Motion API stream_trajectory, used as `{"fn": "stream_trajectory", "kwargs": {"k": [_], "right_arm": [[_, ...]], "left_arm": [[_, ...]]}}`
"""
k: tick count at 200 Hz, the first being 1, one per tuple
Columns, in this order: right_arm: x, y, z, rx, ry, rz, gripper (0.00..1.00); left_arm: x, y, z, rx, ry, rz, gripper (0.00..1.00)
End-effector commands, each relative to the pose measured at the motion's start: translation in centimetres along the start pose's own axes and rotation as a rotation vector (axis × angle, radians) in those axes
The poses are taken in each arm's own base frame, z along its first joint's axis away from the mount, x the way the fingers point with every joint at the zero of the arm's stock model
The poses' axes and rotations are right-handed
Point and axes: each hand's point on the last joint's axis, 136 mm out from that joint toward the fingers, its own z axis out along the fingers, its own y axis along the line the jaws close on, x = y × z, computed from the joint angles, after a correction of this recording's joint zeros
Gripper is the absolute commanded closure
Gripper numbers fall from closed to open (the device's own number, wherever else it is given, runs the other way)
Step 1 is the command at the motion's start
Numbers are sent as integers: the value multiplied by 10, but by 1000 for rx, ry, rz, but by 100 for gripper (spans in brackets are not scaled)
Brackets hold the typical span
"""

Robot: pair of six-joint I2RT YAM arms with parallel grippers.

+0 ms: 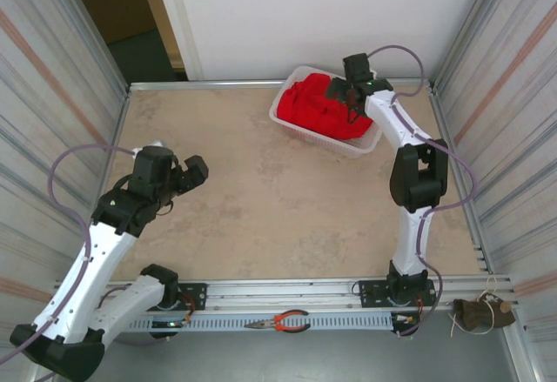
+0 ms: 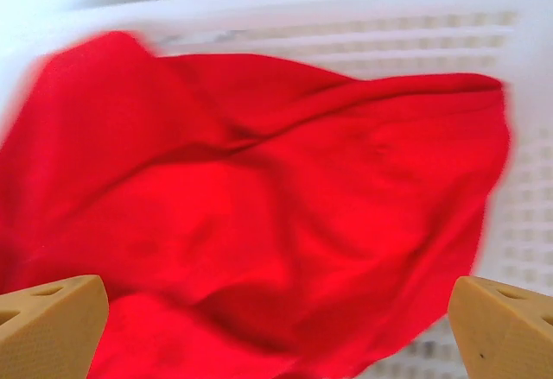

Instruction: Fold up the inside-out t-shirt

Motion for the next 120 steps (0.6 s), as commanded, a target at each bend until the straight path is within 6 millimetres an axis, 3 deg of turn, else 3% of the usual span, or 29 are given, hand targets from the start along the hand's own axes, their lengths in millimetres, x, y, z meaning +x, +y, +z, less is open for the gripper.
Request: {"fn": "stream_trajectory", "kwargs": {"k": [1, 28, 34, 57, 96, 120], "right_arm": [[19, -32, 10, 81, 132, -23, 1], [26, -68, 10, 162, 187, 15, 1], [37, -82, 12, 197, 213, 21, 1], [42, -106, -12, 231, 190, 81, 1], [86, -150, -45, 278, 217, 195, 0], [98, -150, -66, 186, 179, 239, 1]], "left_arm": [[3, -6, 3, 29, 7, 16, 1], [5, -8, 4, 39, 13, 16, 1], [4, -8, 5, 41, 12, 15, 1], [5, -11, 5, 52, 15, 17, 1], [7, -13, 9, 59, 21, 10, 1], [10, -16, 12, 67, 27, 16, 1]]}}
